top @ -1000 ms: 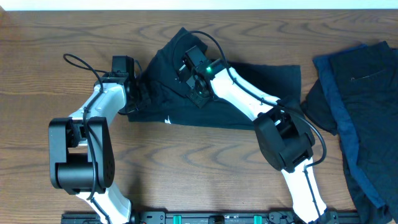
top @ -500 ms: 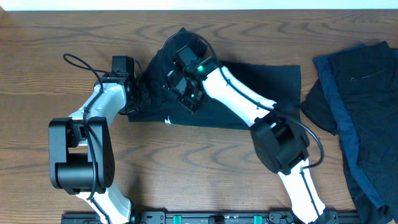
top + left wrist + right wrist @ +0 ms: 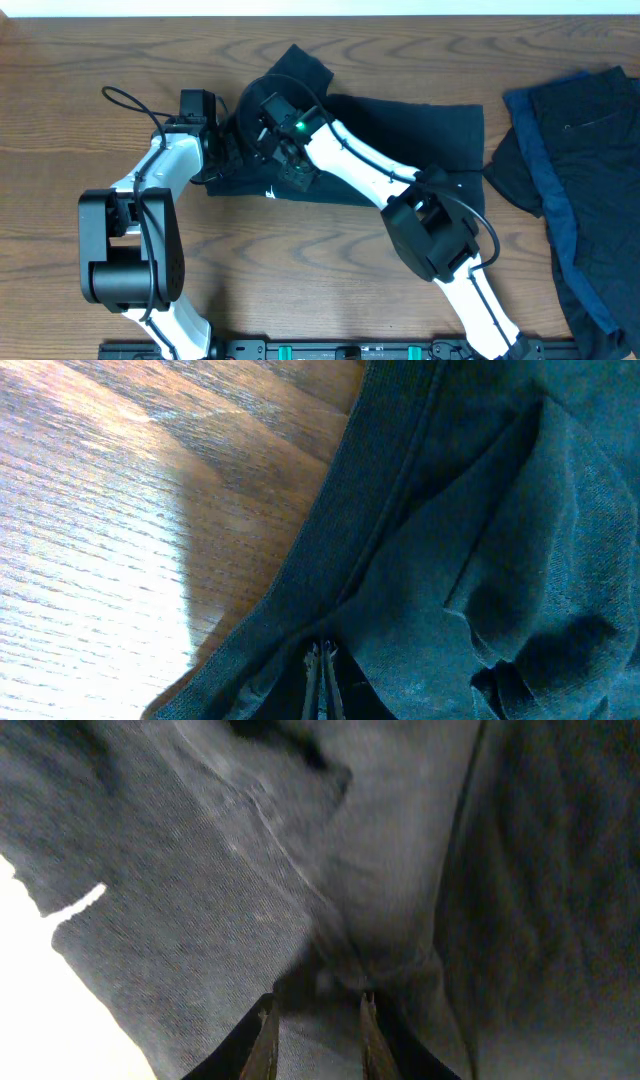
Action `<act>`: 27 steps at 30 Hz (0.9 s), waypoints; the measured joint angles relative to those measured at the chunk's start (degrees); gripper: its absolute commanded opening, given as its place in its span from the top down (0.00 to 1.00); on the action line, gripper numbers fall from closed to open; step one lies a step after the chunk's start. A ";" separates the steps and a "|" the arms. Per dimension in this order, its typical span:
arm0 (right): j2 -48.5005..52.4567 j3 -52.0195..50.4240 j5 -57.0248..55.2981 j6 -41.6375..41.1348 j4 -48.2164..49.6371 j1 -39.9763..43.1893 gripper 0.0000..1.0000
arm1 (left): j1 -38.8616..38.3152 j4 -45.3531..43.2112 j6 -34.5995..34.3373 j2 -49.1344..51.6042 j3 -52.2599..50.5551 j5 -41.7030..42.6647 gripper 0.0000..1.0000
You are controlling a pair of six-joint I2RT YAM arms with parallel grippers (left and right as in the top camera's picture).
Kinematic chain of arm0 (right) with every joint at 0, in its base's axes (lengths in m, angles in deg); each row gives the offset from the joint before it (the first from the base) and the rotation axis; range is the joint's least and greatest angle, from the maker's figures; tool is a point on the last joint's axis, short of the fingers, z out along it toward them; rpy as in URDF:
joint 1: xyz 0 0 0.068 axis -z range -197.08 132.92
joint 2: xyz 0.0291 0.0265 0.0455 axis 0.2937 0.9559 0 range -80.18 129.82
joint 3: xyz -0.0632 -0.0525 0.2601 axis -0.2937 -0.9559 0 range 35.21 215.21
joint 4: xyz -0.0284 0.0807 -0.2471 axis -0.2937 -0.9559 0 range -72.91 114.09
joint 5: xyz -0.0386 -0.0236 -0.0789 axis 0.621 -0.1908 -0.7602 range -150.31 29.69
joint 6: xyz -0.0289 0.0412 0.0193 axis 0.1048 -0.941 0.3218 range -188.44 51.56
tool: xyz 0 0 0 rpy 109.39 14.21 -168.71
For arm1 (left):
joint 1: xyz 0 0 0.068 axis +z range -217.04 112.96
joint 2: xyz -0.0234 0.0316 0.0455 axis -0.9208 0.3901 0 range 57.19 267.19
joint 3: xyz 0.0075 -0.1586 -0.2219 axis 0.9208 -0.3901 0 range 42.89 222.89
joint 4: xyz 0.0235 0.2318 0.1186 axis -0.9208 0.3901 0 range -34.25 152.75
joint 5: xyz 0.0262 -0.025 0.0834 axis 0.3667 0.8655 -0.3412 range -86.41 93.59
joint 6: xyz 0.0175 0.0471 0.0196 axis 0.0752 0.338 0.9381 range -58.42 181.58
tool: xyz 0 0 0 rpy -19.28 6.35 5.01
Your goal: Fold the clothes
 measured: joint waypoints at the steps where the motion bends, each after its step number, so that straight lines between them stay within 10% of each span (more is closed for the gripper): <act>1: 0.00 0.20 -0.85 0.24 0.09 -0.33 0.73 | 0.02 0.00 0.00 0.00 0.00 0.02 0.94; 27: 0.00 0.42 -6.58 2.60 3.37 -0.85 0.62 | 0.00 0.04 0.00 0.00 0.00 -0.02 0.93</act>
